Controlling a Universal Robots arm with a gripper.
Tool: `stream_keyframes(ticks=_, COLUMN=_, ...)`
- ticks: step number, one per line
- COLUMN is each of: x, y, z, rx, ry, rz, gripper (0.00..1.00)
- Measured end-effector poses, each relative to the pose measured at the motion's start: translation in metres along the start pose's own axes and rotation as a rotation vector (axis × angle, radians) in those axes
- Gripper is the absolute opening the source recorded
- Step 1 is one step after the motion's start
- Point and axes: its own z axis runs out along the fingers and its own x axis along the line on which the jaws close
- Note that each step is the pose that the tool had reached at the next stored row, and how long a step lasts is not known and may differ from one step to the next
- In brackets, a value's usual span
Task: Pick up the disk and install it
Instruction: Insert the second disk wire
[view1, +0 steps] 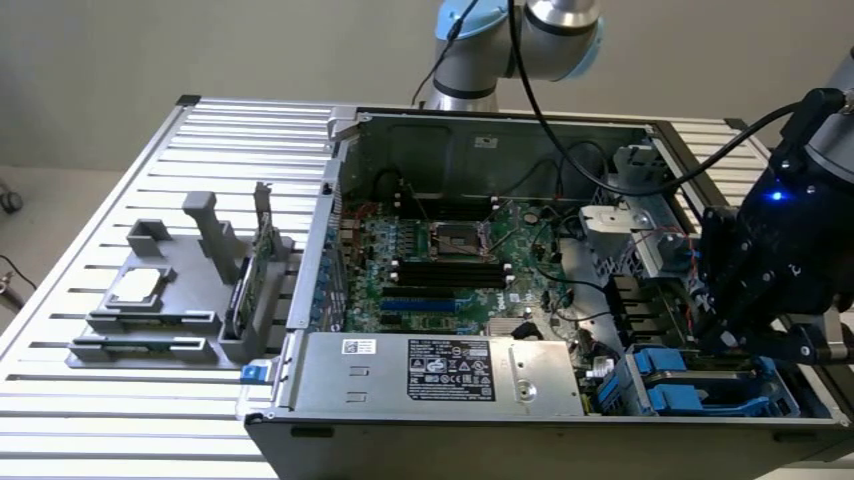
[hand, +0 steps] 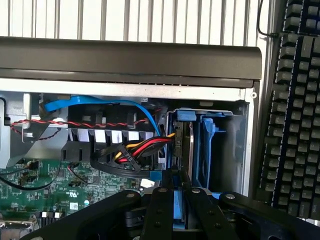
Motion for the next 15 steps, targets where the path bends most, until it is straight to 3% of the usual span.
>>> stream_keyframes(ticks=15, x=-0.0021, y=0.0033, z=0.0065, rx=-0.0003, ry=0.0081, rz=0.001, gripper=0.16)
